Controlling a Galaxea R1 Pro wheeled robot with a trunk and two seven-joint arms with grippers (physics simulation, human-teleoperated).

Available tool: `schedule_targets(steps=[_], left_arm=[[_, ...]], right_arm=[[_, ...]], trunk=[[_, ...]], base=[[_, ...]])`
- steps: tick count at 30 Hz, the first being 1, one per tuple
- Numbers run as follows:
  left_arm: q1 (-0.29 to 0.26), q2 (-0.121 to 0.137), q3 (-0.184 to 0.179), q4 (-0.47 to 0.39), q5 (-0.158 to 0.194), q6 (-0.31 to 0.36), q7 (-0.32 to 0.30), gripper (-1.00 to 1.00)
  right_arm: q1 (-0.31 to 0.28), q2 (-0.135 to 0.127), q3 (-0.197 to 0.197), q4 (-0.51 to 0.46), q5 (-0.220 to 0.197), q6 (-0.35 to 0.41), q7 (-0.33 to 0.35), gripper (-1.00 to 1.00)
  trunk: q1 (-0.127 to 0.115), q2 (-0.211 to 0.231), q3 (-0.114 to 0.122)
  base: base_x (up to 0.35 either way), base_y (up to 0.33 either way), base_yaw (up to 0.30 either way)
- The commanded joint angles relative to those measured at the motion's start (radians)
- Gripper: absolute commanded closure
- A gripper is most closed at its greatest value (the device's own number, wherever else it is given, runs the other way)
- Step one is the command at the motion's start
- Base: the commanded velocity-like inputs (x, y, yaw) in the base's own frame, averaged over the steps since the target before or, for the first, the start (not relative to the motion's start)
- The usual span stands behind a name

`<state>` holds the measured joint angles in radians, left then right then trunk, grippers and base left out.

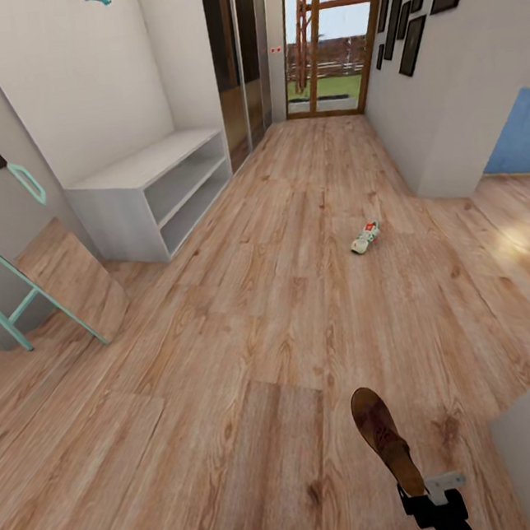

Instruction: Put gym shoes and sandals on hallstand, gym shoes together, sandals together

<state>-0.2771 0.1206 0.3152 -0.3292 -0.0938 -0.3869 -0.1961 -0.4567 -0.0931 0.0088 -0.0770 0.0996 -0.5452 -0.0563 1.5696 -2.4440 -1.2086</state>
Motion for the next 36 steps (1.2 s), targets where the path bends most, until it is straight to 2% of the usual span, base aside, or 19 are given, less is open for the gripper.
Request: schedule_targets(steps=[1, 17, 36], left_arm=[[-0.001, -0.001, 0.008, 0.004, -0.010, -0.004, -0.006, -1.00], [-0.001, 0.000, 0.008, 0.009, -0.010, -0.004, -0.005, -1.00], [-0.001, -0.001, 0.008, 0.007, -0.008, -0.007, -0.006, -1.00]], right_arm=[[0.000, 0.000, 0.001, 0.001, 0.006, -0.011, -0.005, 1.00], [0.006, 0.001, 0.001, 0.002, 0.006, -0.021, -0.005, 1.00], [0.008, 0.001, 0.002, 0.002, 0.006, -0.021, -0.005, 1.00]], trunk=[[-0.004, 0.007, 0.004], [-0.065, 0.119, 0.079], [-0.065, 0.119, 0.108]], base=[[0.000, 0.000, -0.078], [0.000, 0.000, -0.054], [0.000, 0.000, -0.001]])
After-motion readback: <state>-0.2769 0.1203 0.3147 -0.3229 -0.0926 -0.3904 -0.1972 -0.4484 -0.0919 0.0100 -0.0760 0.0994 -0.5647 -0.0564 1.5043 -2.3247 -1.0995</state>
